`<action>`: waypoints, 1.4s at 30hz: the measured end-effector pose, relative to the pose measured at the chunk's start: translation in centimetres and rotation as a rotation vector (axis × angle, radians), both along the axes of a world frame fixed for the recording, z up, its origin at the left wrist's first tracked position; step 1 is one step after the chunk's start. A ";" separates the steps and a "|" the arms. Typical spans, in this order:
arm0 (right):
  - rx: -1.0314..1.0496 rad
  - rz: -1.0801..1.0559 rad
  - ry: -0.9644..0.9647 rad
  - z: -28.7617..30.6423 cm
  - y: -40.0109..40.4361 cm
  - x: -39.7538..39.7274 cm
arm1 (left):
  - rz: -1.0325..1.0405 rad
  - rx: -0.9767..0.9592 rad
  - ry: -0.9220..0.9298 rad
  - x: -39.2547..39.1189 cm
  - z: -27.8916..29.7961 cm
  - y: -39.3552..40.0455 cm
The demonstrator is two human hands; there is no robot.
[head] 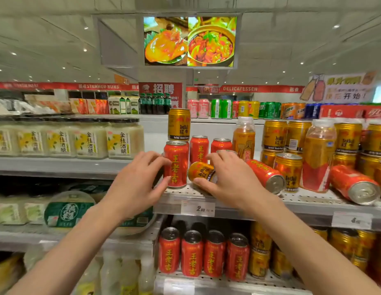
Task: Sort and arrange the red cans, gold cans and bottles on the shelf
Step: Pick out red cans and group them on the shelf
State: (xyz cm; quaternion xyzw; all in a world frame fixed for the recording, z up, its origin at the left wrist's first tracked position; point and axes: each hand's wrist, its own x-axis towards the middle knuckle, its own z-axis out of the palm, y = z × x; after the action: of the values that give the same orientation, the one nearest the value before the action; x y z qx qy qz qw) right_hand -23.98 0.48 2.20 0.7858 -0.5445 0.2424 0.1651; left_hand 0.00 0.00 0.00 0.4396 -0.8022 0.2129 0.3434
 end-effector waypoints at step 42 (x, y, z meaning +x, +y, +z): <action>-0.101 0.153 -0.400 -2.2 -0.6 -3.3 | -0.048 -0.082 0.140 -2.0 -0.3 -2.9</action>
State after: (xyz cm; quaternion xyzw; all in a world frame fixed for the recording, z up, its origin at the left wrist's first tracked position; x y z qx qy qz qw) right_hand -27.23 -0.16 0.00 0.7518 -0.4923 0.4324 0.0742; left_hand -1.97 -2.92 -0.32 0.4194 -0.7772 0.2061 0.4214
